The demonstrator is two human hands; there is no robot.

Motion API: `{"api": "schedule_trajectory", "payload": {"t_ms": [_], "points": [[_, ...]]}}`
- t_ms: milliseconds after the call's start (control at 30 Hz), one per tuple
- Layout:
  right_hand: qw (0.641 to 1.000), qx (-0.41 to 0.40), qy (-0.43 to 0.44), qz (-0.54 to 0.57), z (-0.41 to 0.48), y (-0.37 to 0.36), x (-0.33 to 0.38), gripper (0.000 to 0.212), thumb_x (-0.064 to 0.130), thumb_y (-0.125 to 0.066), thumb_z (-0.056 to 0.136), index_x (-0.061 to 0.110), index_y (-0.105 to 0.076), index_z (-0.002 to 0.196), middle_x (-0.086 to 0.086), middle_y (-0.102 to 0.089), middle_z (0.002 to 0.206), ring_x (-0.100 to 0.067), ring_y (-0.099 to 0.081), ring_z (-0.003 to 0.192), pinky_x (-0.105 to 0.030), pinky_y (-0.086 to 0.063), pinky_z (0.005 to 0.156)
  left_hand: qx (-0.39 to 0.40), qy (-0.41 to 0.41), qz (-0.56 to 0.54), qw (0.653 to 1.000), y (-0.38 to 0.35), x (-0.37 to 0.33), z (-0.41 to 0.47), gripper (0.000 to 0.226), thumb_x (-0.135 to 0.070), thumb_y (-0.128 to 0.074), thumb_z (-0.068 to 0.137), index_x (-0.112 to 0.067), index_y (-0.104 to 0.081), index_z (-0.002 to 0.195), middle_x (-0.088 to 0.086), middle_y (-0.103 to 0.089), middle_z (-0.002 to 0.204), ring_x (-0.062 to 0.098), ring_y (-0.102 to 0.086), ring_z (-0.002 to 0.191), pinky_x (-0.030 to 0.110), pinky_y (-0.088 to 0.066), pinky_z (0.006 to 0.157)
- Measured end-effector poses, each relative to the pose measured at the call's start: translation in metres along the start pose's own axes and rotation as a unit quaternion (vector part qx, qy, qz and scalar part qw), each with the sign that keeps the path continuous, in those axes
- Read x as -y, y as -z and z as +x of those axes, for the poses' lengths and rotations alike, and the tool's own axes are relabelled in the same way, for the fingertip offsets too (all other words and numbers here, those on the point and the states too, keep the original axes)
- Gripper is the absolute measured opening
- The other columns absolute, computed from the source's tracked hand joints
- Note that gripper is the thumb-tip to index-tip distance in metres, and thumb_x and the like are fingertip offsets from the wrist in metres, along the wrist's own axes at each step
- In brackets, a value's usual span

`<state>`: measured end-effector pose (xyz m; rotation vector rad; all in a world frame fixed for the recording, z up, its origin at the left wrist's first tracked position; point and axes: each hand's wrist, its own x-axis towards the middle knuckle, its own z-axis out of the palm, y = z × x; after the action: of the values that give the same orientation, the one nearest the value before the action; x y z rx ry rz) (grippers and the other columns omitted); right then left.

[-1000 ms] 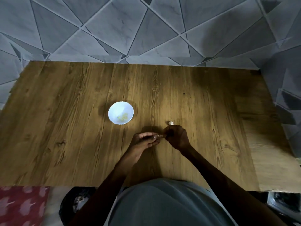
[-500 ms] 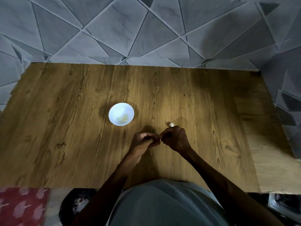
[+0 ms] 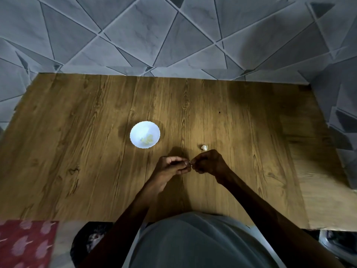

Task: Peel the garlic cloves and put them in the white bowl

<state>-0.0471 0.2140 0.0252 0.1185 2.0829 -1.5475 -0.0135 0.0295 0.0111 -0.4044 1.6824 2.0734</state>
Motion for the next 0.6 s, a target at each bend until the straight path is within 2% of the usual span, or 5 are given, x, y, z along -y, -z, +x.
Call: {"api": "schedule_trajectory", "payload": {"t_ms": [167, 233, 367, 500, 600], "points": [[0.989, -0.032, 0.071, -0.126, 0.004, -0.004, -0.002, 0.008, -0.001, -0.068, 0.087, 0.003, -0.075, 0.086, -0.001, -0.072, 0.069, -0.013, -0.070, 0.062, -0.024, -0.059, 0.059, -0.029, -0.006, 0.050, 0.998, -0.003, -0.003, 0.003, 0.015, -0.006, -0.065, 0.090, -0.001, -0.070, 0.103, 0.016, -0.074, 0.096, 0.027, -0.072, 0.090, 0.033, -0.058, 0.083], [0.980, -0.035, 0.095, -0.172, 0.005, -0.005, -0.002, 0.008, 0.000, -0.070, 0.086, 0.007, -0.075, 0.085, 0.007, -0.069, 0.068, -0.004, -0.067, 0.059, -0.019, -0.056, 0.057, -0.045, -0.018, 0.075, 0.996, -0.005, -0.003, 0.003, 0.008, -0.007, -0.067, 0.089, -0.010, -0.072, 0.094, 0.011, -0.075, 0.088, 0.026, -0.073, 0.084, 0.031, -0.059, 0.077], [0.962, -0.039, 0.140, -0.230, 0.007, -0.006, -0.002, 0.008, 0.001, -0.074, 0.081, 0.009, -0.076, 0.085, 0.004, -0.073, 0.077, 0.004, -0.063, 0.059, -0.010, -0.052, 0.060, -0.085, -0.061, 0.181, 0.978, -0.008, -0.004, 0.003, 0.007, -0.008, -0.069, 0.087, -0.015, -0.071, 0.087, 0.004, -0.074, 0.078, 0.013, -0.072, 0.072, 0.021, -0.056, 0.067], [0.967, -0.036, 0.146, -0.204, 0.007, -0.007, -0.001, 0.005, 0.003, -0.074, 0.083, 0.008, -0.076, 0.085, 0.001, -0.072, 0.074, -0.001, -0.066, 0.058, -0.016, -0.055, 0.057, -0.099, -0.085, 0.274, 0.953, -0.012, -0.002, 0.006, 0.004, -0.012, -0.068, 0.087, -0.014, -0.068, 0.083, -0.005, -0.068, 0.069, -0.004, -0.061, 0.059, 0.012, -0.047, 0.057], [0.978, -0.034, 0.131, -0.156, 0.007, -0.007, 0.003, 0.004, 0.003, -0.071, 0.085, 0.003, -0.075, 0.087, -0.004, -0.072, 0.073, -0.008, -0.069, 0.061, -0.022, -0.058, 0.057, -0.106, -0.064, 0.254, 0.959, -0.014, 0.004, 0.008, 0.006, -0.013, -0.067, 0.089, -0.011, -0.066, 0.084, -0.001, -0.067, 0.070, -0.001, -0.060, 0.059, 0.013, -0.046, 0.056]]}}
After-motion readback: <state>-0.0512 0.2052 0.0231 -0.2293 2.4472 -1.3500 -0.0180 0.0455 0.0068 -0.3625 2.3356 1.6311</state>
